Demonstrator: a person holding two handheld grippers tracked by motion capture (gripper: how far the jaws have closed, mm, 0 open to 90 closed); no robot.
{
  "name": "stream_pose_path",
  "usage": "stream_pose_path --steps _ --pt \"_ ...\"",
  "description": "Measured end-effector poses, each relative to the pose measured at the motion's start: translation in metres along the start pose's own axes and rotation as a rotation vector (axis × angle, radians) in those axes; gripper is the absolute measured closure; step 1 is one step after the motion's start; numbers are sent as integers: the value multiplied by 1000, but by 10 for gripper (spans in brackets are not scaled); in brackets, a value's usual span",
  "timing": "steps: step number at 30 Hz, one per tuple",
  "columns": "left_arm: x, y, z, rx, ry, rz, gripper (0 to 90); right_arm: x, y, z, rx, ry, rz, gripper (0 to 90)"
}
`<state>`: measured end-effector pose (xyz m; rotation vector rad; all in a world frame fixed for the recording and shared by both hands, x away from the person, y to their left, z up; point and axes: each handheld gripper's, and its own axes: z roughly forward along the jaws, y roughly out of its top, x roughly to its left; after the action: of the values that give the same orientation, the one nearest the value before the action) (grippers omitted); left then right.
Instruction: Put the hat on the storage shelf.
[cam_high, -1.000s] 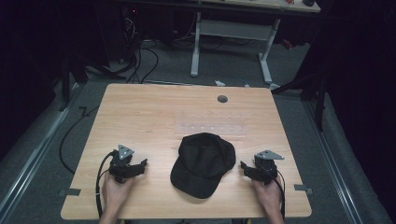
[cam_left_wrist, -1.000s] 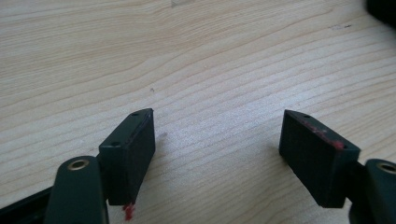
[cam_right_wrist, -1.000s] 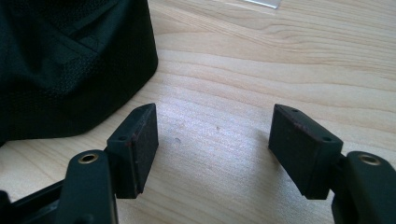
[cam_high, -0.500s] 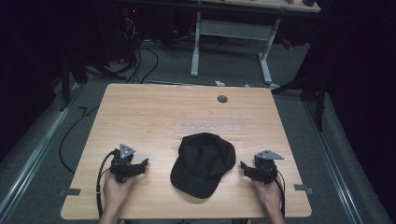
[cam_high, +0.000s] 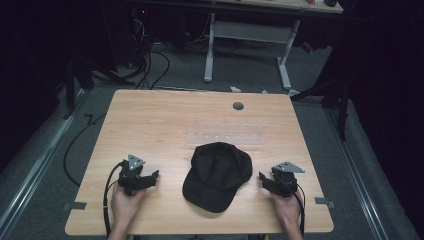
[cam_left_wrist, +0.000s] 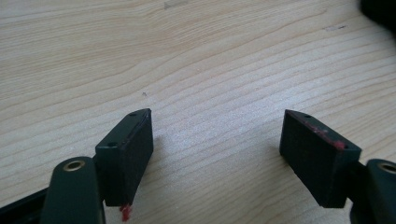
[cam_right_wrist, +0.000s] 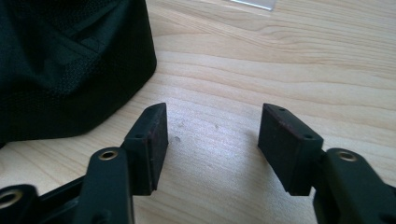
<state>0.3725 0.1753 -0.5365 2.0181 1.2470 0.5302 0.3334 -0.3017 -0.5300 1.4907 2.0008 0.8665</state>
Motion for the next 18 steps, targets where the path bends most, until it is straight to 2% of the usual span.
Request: stream_pose_path --steps 4,9,12,18 --pt "0 0 0 0 0 0 262 -1 -1 -5 -32 20 29 448" --pt "0 0 0 0 1 0 262 4 -1 -17 -74 31 28 439" --pt "0 0 0 0 0 0 261 6 -1 -23 -85 41 45 428" --pt "0 0 0 0 1 0 261 14 -1 -27 -96 64 36 417"
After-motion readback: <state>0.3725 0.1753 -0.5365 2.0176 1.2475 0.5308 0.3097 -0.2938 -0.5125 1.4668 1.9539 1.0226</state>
